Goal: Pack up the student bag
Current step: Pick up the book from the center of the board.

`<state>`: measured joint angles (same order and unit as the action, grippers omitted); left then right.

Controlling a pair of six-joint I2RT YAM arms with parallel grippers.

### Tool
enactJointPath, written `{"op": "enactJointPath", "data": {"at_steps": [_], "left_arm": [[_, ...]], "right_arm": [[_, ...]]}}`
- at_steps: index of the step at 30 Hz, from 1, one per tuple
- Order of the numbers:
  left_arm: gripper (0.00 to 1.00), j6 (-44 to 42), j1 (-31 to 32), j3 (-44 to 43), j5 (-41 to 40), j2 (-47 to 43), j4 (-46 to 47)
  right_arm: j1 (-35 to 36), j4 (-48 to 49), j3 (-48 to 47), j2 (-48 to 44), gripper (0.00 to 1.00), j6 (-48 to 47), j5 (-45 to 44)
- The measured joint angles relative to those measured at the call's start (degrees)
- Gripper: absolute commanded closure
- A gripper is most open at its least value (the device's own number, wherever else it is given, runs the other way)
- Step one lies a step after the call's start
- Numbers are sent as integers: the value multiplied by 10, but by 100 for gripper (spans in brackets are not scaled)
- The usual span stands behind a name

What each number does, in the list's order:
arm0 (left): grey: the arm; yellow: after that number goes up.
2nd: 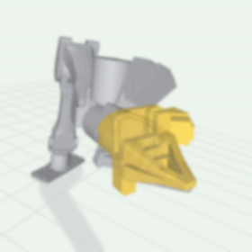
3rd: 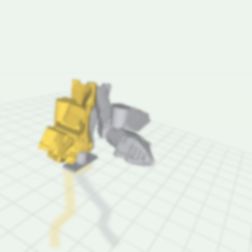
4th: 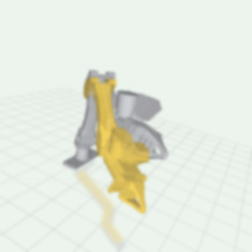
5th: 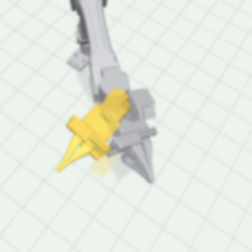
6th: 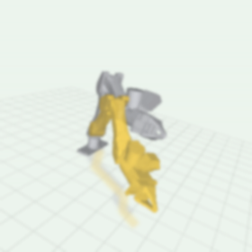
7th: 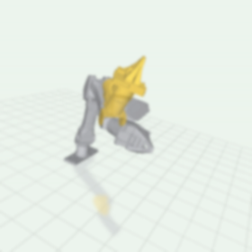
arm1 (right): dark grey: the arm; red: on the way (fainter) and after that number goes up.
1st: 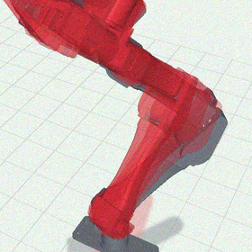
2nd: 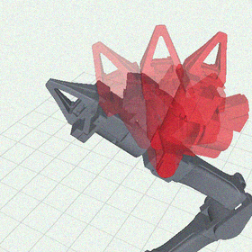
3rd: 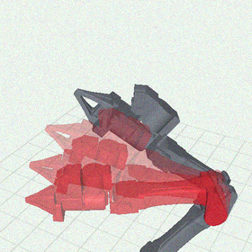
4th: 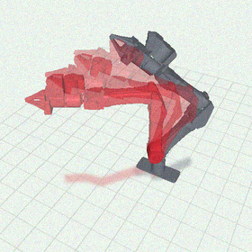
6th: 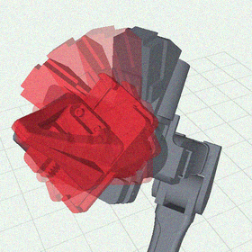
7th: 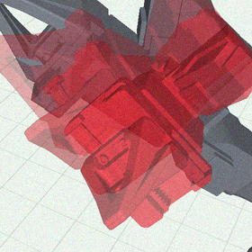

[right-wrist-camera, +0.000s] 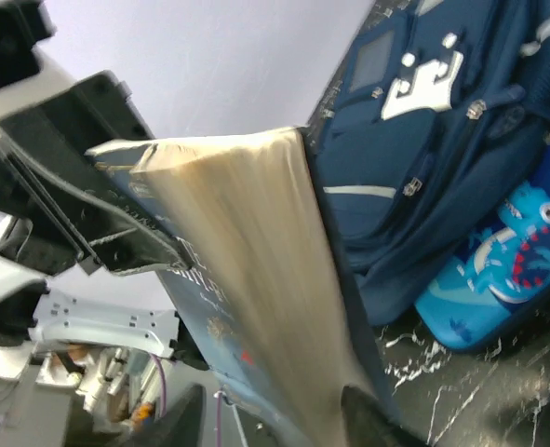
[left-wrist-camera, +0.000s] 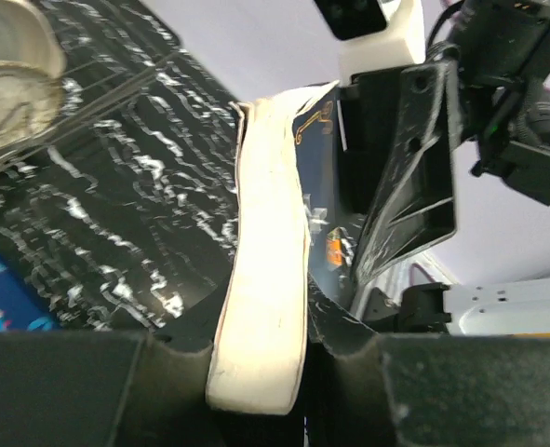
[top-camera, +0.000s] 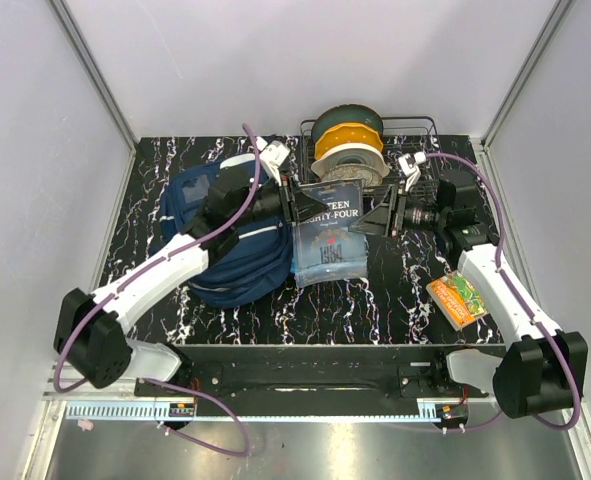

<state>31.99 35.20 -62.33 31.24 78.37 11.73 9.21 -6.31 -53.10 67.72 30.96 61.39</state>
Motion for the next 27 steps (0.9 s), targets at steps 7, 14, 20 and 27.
{"op": "enactJointPath", "data": {"at_steps": [7, 14, 20, 27], "left_arm": [[100, -31, -47, 71, -143, -116, -95], [100, -16, -126, 94, -278, -234, -156], [100, 42, -129, 119, -319, -285, -151], [100, 106, -132, 150, -316, -285, -135]], "right_arm": [[2, -18, -9, 10, 4, 46, -131], [38, 116, 113, -5, 0, 200, -201], [183, 221, 151, -4, 0, 280, -277], [212, 403, 172, 68, 0, 376, -305]]}}
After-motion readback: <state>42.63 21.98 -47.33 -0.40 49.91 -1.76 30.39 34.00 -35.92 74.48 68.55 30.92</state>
